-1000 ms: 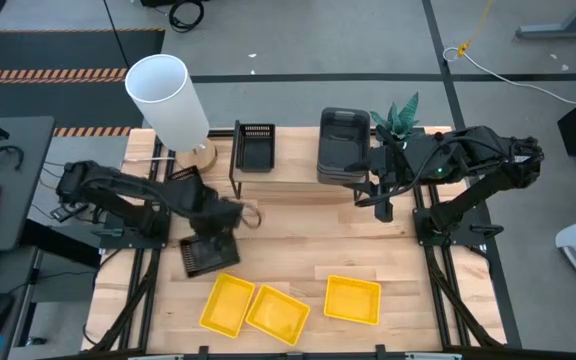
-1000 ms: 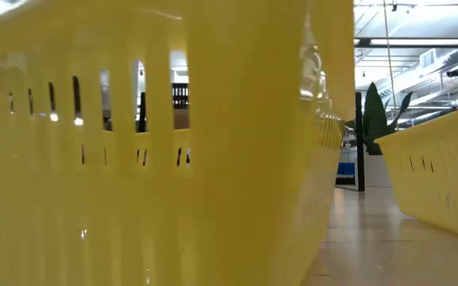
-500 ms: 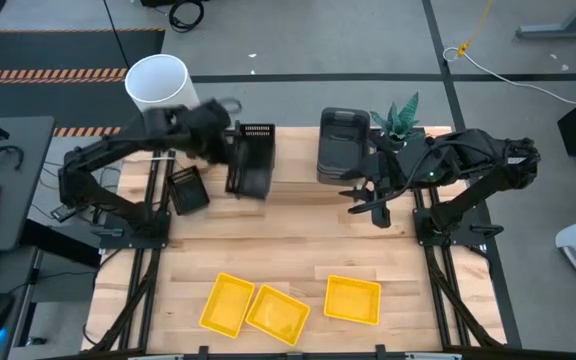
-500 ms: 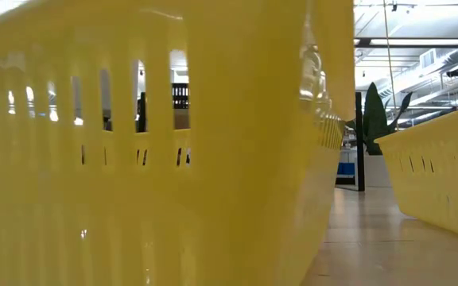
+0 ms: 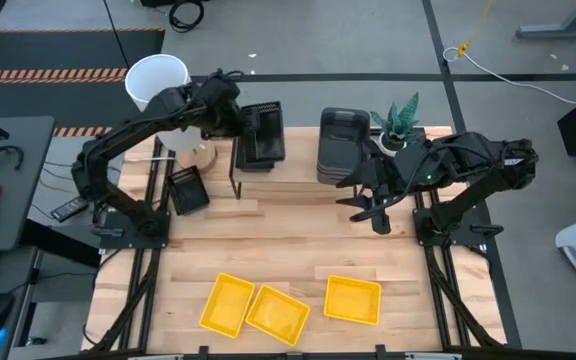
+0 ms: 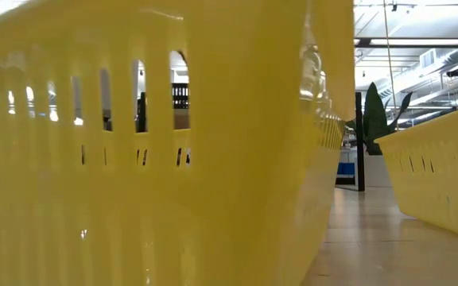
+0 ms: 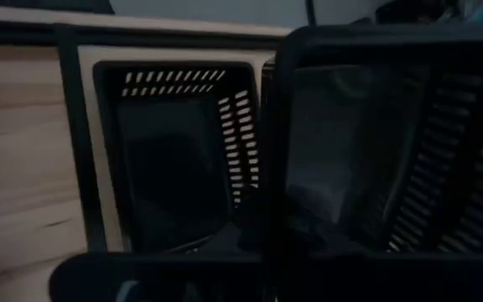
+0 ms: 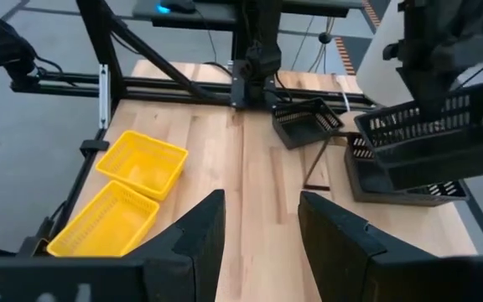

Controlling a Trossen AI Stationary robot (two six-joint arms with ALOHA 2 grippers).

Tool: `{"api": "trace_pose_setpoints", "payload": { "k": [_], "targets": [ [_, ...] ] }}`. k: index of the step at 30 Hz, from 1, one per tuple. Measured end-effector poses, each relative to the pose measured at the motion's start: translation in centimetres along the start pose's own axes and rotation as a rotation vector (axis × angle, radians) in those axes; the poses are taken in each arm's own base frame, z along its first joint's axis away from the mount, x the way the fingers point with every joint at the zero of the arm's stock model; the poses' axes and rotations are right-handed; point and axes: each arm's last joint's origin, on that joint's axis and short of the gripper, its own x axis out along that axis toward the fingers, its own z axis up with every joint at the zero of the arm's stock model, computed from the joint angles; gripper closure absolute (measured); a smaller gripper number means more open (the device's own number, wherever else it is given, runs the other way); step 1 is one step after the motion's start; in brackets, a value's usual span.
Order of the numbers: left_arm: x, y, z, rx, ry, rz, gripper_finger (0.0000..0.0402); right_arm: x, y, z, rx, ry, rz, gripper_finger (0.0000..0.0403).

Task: Stack baskets on shelf by color
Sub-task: Stack the bottom black basket on top of the black basket on the shelf

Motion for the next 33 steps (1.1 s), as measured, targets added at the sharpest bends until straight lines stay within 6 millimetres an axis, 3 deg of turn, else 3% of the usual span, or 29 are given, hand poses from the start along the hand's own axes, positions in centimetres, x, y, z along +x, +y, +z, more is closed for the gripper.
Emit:
{"api": "trace_pose_setpoints", "payload": {
  "k": [15, 25, 33],
  "targets": [
    [1.0, 1.7, 0.0, 0.052, 0.046, 0.194, 0.0393, 0.0, 0.0, 0.0, 0.014, 0.0, 0.002, 0.0245],
    [0.9, 1.9, 0.1, 0.064, 0.035, 0.213, 0.0392, 0.0, 0.0, 0.0, 0.006, -0.002, 0.002, 0.0245],
    [2.7, 1.7, -0.1, 0.081, 0.076, 0.252, 0.0384, -0.1, 0.2, 0.1, 0.007, -0.016, 0.009, 0.0245]
  ]
}}
